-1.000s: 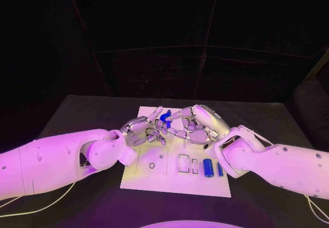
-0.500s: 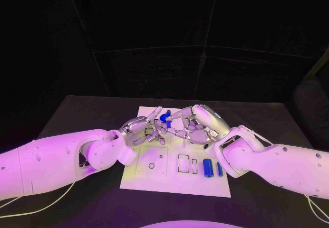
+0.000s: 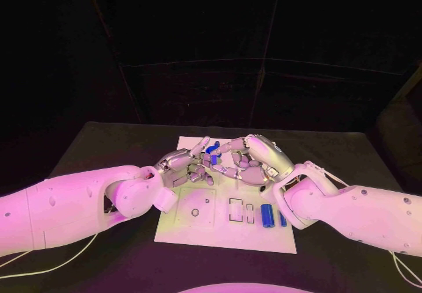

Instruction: Assemble the parts on the task board

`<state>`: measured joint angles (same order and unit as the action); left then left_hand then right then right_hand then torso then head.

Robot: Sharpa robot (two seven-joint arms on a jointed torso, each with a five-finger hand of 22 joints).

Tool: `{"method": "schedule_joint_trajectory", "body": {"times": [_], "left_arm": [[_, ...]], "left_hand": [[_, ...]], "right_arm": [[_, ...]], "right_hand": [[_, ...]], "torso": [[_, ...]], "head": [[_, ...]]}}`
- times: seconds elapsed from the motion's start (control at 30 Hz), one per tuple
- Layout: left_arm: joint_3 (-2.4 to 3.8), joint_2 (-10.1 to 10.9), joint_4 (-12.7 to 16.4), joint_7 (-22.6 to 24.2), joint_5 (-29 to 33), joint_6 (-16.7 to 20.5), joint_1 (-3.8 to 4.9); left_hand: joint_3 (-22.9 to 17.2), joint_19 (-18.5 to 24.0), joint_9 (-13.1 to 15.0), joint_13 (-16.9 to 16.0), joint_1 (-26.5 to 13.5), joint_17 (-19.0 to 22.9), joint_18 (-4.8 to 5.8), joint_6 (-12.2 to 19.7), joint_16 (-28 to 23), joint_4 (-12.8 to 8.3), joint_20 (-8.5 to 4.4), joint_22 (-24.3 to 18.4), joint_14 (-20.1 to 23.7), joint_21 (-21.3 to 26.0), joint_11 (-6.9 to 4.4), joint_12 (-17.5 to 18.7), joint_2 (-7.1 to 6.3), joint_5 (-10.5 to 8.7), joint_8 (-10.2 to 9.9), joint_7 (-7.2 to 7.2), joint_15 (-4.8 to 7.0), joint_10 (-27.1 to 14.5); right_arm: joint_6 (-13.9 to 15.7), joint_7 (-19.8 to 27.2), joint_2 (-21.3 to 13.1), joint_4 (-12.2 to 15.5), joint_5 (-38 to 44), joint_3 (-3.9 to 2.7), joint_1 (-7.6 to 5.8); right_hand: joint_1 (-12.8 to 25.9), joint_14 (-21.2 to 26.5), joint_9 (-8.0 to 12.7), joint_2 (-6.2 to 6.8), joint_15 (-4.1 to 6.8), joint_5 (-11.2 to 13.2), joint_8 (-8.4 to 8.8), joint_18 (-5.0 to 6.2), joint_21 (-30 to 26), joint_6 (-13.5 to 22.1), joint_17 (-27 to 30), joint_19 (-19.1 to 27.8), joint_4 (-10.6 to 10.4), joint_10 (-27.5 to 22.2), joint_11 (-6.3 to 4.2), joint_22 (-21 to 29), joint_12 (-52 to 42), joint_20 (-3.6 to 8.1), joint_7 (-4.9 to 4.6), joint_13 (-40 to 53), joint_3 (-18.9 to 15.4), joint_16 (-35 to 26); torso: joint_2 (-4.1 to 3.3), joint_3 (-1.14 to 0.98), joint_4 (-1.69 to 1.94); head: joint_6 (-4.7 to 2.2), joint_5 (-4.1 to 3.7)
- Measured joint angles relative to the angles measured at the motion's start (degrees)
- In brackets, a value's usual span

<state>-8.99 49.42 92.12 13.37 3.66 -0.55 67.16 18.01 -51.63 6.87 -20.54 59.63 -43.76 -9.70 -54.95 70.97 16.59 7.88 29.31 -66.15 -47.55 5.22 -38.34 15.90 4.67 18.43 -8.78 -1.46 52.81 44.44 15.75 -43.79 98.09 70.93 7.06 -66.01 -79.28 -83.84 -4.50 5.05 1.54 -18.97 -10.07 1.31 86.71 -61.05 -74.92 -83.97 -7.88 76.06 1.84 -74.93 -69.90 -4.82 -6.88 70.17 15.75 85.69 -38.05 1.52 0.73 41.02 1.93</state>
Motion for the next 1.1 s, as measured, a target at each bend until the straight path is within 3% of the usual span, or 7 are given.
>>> {"method": "schedule_joint_trajectory", "body": {"times": [0.3,0.8,1.1], "left_arm": [[0.0,-0.2,0.2,0.0,-0.1,0.0,0.0],[-0.03,0.1,0.4,0.5,-0.2,-0.3,0.0],[-0.05,0.2,0.3,0.5,-0.2,-0.3,-0.03]], "left_hand": [[0.0,0.2,-0.2,0.0,0.0,0.1,0.0,-0.4,0.2,0.0,0.18,0.2,0.0,-0.3,-0.01,-0.1,0.0,0.0,0.0,0.36,0.0,0.0],[0.0,0.6,-0.4,0.0,0.5,-0.1,0.0,-2.6,1.3,0.0,-0.22,0.6,-0.2,-1.0,-1.31,-1.4,0.46,0.0,0.9,1.72,0.22,1.8],[0.0,0.6,-0.3,0.0,0.5,-0.5,0.0,-3.3,1.6,0.0,-0.22,0.7,-0.4,-1.3,-1.53,-1.8,0.46,0.0,1.3,2.02,0.42,2.4]], "right_arm": [[-0.2,-0.4,0.8,-0.9,-0.1,0.0,0.0],[-1.4,-2.9,1.1,-1.6,0.5,-0.03,-0.02],[-1.6,-3.5,1.0,-1.4,1.0,-0.05,-0.05]], "right_hand": [[0.0,0.0,0.0,0.01,0.0,0.0,-0.18,0.0,0.0,0.0,0.0,0.0,0.0,0.0,0.0,0.0,0.0,0.0,0.01,0.0,0.0,0.0],[0.0,0.0,0.0,0.07,0.0,-0.2,-0.12,0.0,0.0,-0.1,0.0,0.0,0.2,0.0,0.0,0.0,0.0,0.0,-0.12,0.0,0.2,0.0],[0.0,0.0,0.0,0.08,0.0,-0.2,0.06,0.0,0.0,-0.1,0.0,0.0,0.2,0.0,0.0,0.0,0.0,0.0,-0.11,0.0,0.2,0.0]], "torso": [[-0.01,0.0,0.01],[0.02,0.0,-0.02],[0.02,-0.04,-0.02]], "head": [[0.07,0.02],[0.03,0.01],[-0.04,-0.02]]}}
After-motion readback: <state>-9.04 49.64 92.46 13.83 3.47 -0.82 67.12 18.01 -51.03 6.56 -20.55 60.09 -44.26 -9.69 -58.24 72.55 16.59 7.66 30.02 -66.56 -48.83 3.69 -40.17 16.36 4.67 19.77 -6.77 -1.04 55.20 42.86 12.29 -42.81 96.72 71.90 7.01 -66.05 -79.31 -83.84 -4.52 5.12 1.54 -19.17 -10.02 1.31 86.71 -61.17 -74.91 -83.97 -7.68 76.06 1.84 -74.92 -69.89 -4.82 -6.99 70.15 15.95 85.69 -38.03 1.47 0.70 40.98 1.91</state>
